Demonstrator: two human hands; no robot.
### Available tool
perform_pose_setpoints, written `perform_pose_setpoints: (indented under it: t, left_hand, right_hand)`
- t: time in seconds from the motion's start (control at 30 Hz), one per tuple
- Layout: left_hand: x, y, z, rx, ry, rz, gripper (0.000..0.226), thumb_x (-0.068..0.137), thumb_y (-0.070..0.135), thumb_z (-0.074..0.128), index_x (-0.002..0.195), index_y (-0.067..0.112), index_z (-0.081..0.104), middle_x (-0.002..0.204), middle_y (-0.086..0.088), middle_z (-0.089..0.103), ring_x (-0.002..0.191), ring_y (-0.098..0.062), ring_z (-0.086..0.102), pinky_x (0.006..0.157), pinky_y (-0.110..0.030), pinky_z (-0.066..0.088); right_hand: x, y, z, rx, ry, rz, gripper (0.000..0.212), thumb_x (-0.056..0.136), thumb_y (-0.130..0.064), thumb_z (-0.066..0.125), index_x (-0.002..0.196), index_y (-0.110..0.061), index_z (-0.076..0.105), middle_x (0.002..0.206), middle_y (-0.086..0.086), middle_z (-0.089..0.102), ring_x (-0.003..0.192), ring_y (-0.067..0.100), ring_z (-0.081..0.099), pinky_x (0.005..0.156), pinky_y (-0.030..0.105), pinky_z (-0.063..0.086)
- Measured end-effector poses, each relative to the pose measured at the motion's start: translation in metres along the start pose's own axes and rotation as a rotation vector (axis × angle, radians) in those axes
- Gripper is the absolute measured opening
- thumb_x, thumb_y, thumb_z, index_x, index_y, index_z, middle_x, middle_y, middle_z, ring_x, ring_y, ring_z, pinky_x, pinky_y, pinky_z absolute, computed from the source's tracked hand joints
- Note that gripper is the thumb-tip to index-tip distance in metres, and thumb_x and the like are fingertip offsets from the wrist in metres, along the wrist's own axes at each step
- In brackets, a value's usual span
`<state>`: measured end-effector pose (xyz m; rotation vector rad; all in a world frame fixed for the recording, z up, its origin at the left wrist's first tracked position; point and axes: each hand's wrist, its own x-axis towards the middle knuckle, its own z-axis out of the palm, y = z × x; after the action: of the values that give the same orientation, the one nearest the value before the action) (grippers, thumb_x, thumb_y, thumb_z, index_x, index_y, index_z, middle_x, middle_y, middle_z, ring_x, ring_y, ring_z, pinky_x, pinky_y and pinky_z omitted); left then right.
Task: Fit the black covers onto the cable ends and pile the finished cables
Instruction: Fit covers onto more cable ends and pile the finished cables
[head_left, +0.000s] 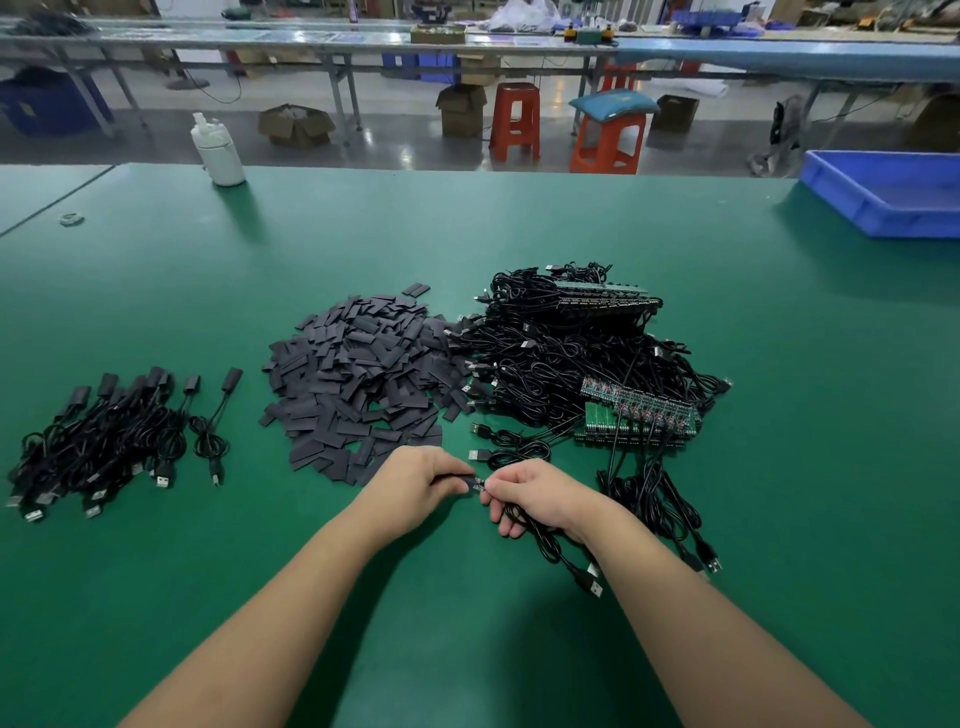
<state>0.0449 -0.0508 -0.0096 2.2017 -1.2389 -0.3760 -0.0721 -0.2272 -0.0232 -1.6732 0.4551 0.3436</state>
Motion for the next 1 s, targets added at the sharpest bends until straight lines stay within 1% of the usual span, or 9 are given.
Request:
perform_pose_setpoints:
  t: [0.07,0.1,0.27,0.4,0.5,0.67,0.77,0.93,1.0]
  left_hand:
    - [-0.001,-0.002,-0.004,0.022,-0.001,-0.004,0.022,0.091,0.027,0.070,0.112,0.026,0.074,0.101,0.010,0.072,0.093,-0.004,0.063,0.088,-0.021,0.048]
    - [-0.001,-0.003,-0.006,0.031,-0.006,-0.003,0.023,0.091,0.027,0.070,0.113,0.025,0.074,0.102,0.010,0.072,0.094,-0.004,0.063,0.089,-0.022,0.048]
    - [-0.003,0.001,-0.005,0.052,-0.016,0.029,0.023,0.091,0.027,0.069,0.114,0.024,0.073,0.104,0.009,0.072,0.096,-0.005,0.063,0.088,-0.019,0.047]
    - [-0.001,0.009,0.001,0.075,-0.027,0.072,0.019,0.092,0.025,0.067,0.110,0.024,0.074,0.102,0.007,0.073,0.094,-0.008,0.063,0.087,-0.022,0.047]
    - [-0.001,0.012,0.004,0.066,-0.018,0.071,0.018,0.092,0.025,0.067,0.108,0.022,0.075,0.100,0.005,0.074,0.092,-0.010,0.064,0.085,-0.025,0.049]
    - [-0.005,0.014,0.007,0.025,0.019,0.050,0.015,0.092,0.021,0.067,0.105,0.021,0.076,0.097,0.005,0.074,0.088,-0.009,0.065,0.083,-0.021,0.048]
    - [-0.003,0.019,0.009,0.024,0.037,0.030,0.016,0.094,0.019,0.066,0.105,0.019,0.076,0.099,0.003,0.075,0.090,-0.010,0.066,0.084,-0.020,0.048]
    - [0.005,0.027,0.002,0.137,-0.097,0.068,0.023,0.096,0.020,0.060,0.116,0.017,0.071,0.105,-0.002,0.070,0.098,-0.016,0.061,0.091,-0.031,0.047]
    - [0.005,0.026,0.001,0.182,-0.143,0.078,0.025,0.097,0.017,0.058,0.119,0.015,0.069,0.107,-0.002,0.069,0.101,-0.017,0.059,0.092,-0.032,0.045]
  right_hand:
    - [0.000,0.000,-0.001,-0.004,0.001,0.006,0.024,0.104,-0.022,0.053,0.091,-0.010,0.069,0.071,0.000,0.070,0.062,0.013,0.067,0.057,0.022,0.054]
    - [0.000,-0.001,-0.001,-0.011,0.000,0.007,0.024,0.104,-0.022,0.053,0.091,-0.010,0.069,0.070,0.000,0.070,0.062,0.013,0.067,0.057,0.022,0.054]
    - [-0.001,-0.003,0.001,-0.028,-0.002,0.008,0.024,0.103,-0.021,0.052,0.090,-0.010,0.069,0.070,0.001,0.068,0.061,0.012,0.067,0.057,0.023,0.054]
    - [-0.002,-0.003,0.001,-0.028,-0.004,0.007,0.022,0.103,-0.018,0.053,0.090,-0.009,0.069,0.069,0.000,0.067,0.060,0.012,0.066,0.057,0.022,0.054]
    - [-0.002,-0.003,0.001,-0.026,-0.004,0.010,0.021,0.102,-0.017,0.054,0.089,-0.010,0.069,0.068,0.000,0.068,0.061,0.013,0.067,0.057,0.022,0.054]
    - [-0.001,-0.003,0.001,-0.038,0.000,0.010,0.020,0.101,-0.017,0.056,0.088,-0.010,0.070,0.066,-0.001,0.067,0.060,0.013,0.067,0.057,0.022,0.055]
    - [-0.001,-0.003,0.002,-0.056,-0.002,0.007,0.020,0.101,-0.017,0.055,0.090,-0.010,0.069,0.065,-0.002,0.066,0.059,0.012,0.067,0.056,0.022,0.055]
    - [-0.003,-0.003,0.001,-0.060,0.007,-0.007,0.024,0.105,-0.020,0.048,0.092,-0.011,0.066,0.065,-0.004,0.064,0.060,0.012,0.067,0.057,0.022,0.054]
    - [-0.003,-0.003,0.001,-0.058,0.006,-0.010,0.025,0.106,-0.020,0.047,0.093,-0.010,0.066,0.066,-0.003,0.065,0.061,0.012,0.068,0.057,0.023,0.054]
